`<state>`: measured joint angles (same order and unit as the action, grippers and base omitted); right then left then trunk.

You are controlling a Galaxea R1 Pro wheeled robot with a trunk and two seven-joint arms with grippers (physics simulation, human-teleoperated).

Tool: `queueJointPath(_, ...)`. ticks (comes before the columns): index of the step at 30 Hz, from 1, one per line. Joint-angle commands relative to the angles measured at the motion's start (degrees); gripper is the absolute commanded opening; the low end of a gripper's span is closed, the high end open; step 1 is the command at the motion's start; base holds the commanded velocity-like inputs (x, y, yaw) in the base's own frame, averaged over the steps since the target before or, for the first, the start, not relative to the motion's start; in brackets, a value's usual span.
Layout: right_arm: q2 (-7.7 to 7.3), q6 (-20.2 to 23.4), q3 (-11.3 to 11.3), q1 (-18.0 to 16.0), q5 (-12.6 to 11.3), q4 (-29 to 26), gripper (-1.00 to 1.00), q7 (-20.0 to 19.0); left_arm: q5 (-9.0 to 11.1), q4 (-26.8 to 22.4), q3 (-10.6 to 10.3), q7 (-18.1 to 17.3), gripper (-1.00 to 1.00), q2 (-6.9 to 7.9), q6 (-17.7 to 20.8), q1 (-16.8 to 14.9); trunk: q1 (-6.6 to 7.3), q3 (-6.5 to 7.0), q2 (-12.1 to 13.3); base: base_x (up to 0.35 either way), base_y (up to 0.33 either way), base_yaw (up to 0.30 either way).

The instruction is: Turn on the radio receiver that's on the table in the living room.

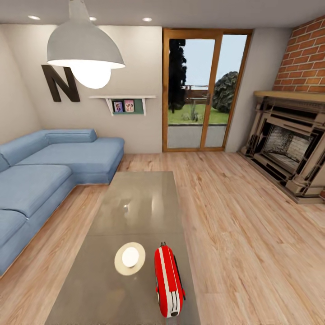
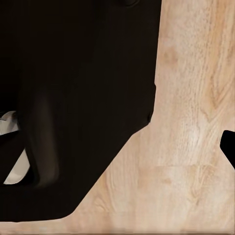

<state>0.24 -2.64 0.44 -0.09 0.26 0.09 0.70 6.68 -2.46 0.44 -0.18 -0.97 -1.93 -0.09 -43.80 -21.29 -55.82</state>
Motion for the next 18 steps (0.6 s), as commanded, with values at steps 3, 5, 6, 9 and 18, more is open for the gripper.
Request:
queueJointPath(3, 0.01, 0.00, 0.00, 0.00, 0.00, 0.00, 1.00, 0.00, 0.00, 0.00, 0.00, 0.00, 1.00, 0.00, 0.00, 0.00, 0.67, 0.26, 1.22, 0.000, 0.000, 0.000)
queueJointPath(5, 0.00, 0.00, 0.00, 0.00, 0.00, 0.00, 1.00, 0.00, 0.00, 0.00, 0.00, 0.00, 1.00, 0.02, 0.00, 0.00, 0.67, 0.08, 1.22, 0.000, 0.000, 0.000)
queueJointPath(6, 0.01, 0.00, 0.01, 0.00, 0.00, 0.00, 1.00, 0.00, 0.00, 0.00, 0.00, 0.00, 1.00, 0.01, 0.00, 0.00, 0.67, -0.01, 1.22, 0.000, 0.000, 0.000)
queueJointPath(9, -0.03, 0.00, 0.05, 0.00, 0.00, 0.00, 1.00, 0.00, 0.00, 0.00, 0.00, 0.00, 1.00, 0.02, 0.00, 0.00, 0.67, -0.29, 1.22, 0.000, 0.000, 0.000)
queueJointPath(18, 0.01, 0.00, 0.03, 0.00, 0.00, 0.00, 1.00, 0.00, 0.00, 0.00, 0.00, 0.00, 1.00, 0.01, 0.00, 0.00, 0.67, -1.13, 1.22, 0.000, 0.000, 0.000)
